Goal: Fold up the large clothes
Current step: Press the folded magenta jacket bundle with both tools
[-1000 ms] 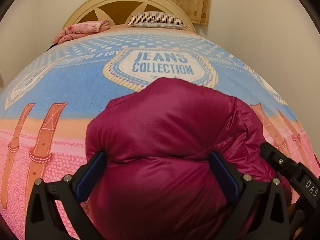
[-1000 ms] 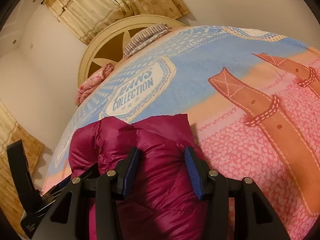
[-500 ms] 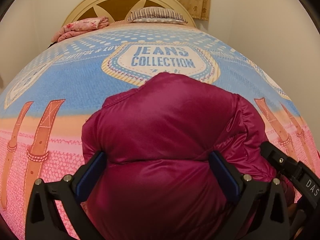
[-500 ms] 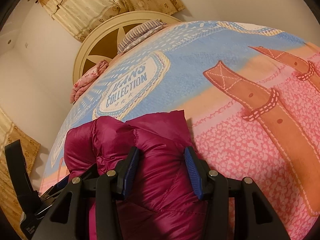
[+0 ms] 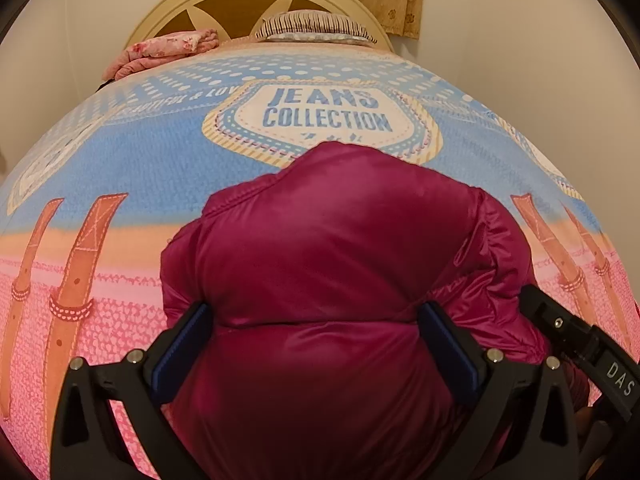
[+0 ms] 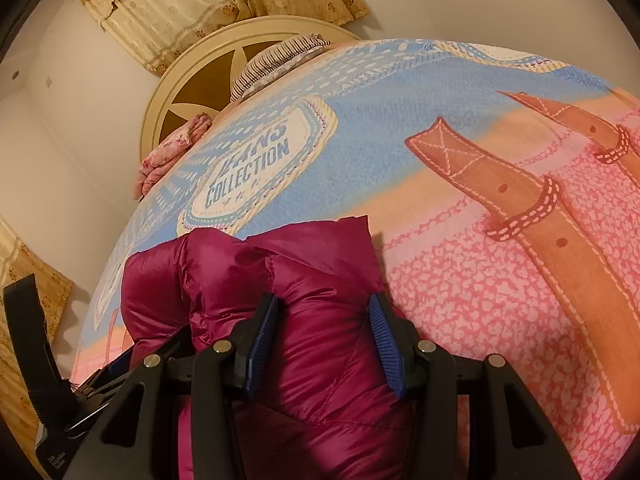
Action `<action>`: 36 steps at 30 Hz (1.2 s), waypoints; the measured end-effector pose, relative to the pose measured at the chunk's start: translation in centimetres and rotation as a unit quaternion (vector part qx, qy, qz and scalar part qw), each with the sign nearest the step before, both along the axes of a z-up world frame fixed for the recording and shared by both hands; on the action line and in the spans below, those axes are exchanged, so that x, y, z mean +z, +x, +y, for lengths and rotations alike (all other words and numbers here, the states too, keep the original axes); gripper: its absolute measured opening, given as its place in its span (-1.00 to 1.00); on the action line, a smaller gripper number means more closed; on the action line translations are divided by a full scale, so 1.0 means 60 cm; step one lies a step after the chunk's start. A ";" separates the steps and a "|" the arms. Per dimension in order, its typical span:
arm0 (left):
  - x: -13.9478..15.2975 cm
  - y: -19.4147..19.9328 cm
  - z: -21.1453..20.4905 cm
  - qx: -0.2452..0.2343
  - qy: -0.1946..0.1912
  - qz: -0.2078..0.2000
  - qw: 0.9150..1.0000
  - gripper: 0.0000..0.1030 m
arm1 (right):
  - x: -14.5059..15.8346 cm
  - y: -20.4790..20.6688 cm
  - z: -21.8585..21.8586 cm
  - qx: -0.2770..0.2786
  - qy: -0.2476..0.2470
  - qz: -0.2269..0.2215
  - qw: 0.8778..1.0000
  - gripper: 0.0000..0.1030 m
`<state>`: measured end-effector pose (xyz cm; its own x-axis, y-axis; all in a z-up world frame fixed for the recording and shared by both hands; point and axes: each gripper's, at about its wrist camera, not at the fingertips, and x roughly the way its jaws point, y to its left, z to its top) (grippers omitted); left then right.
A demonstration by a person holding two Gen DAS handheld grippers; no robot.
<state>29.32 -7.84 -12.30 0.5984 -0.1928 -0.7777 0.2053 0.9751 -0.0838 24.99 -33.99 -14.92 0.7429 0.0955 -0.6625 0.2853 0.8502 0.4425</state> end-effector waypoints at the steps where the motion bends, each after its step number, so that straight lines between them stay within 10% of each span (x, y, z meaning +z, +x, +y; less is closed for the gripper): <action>1: 0.000 0.000 0.000 0.000 0.001 0.000 1.000 1.00 | 0.000 0.000 0.000 0.000 0.000 0.001 1.000 -0.05; 36: -0.012 0.003 -0.018 0.002 0.040 0.004 0.999 1.00 | 0.014 0.015 0.011 0.021 -0.050 0.052 0.997 -0.04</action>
